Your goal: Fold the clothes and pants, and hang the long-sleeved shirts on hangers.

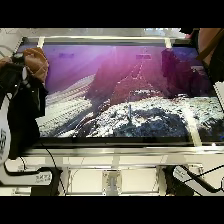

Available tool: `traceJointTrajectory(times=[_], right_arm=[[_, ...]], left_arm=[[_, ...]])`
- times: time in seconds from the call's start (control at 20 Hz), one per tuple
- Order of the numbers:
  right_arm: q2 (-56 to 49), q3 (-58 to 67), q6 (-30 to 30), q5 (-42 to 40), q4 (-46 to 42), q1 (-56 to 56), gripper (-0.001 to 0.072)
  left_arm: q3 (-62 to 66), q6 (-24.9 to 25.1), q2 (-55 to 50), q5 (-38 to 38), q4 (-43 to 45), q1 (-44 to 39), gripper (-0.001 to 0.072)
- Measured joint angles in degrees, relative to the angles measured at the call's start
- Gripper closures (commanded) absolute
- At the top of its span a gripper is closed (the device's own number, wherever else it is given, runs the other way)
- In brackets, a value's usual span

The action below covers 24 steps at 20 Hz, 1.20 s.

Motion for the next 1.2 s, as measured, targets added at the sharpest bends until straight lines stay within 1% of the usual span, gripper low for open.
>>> traceJointTrajectory(times=[0.15, 0.3, 0.45, 0.55, 0.6, 0.65, 0.7, 0.75, 0.85, 0.95, 1.0, 1.1, 1.2], right_arm=[[0.0, 0.0, -0.55, -0.46, -5.18, 0.02, 0.0026], [-0.2, 0.0, -0.85, -1.14, -10.45, 0.0, 0.0026], [-1.09, 0.0, -0.85, -1.88, -12.68, 0.02, 0.0026], [-2.16, -0.02, -0.59, -2.25, -13.18, 0.02, 0.0026], [-2.8, -0.02, -0.46, -2.21, -12.87, 0.02, 0.0026], [-3.54, -0.02, -0.42, -2.25, -12.33, 0.02, 0.0026], [-4.24, -0.02, -0.37, -2.32, -11.85, 0.02, 0.0026], [-5.18, -0.02, -0.28, -2.43, -11.23, 0.02, 0.0026], [-6.91, -0.5, -0.22, -2.64, -10.36, 0.02, 0.0028], [-8.02, -2.78, -0.46, -2.69, -9.05, 0.02, 0.0107], [-8.33, -4.66, -0.98, -2.69, -8.2, 0.0, 0.0107], [-8.61, -9.25, -2.27, -2.47, -5.84, 0.02, 0.0107], [-8.15, -16.04, -4.31, -2.23, -2.29, 0.04, 0.0108]], left_arm=[[0.0, 1.53, 5.35, 5.7, -9.27, -13.57, 0.0682], [0.0, 2.23, 6.14, 12.11, -13.94, -29.14, 0.0682], [0.0, 2.47, 2.58, 18.56, -16.11, -41.79, 0.0681], [0.0, 1.16, -1.77, 23.23, -16.57, -47.5, 0.0681], [0.0, 0.13, -3.91, 25.14, -16.74, -49.03, 0.0674], [-0.02, -0.72, -5.86, 27.02, -16.92, -50.01, 0.0544], [0.0, -1.51, -7.32, 28.89, -16.94, -50.36, 0.013], [0.17, -1.92, -8.22, 30.1, -16.96, -50.14, 0.0004], [1.42, -2.89, -8.7, 31.36, -17.14, -48.15, 0.0003], [2.91, -2.93, -7.04, 30.47, -17.03, -44.3, 0.0005], [3.48, -3.1, -5.29, 29.31, -16.41, -41.62, 0.0005], [4.04, -3.15, -1.18, 24.11, -14.27, -35.54, 0.0005], [3.28, -3.3, 3.13, 16.87, -11.41, -28.81, 0.0005]])
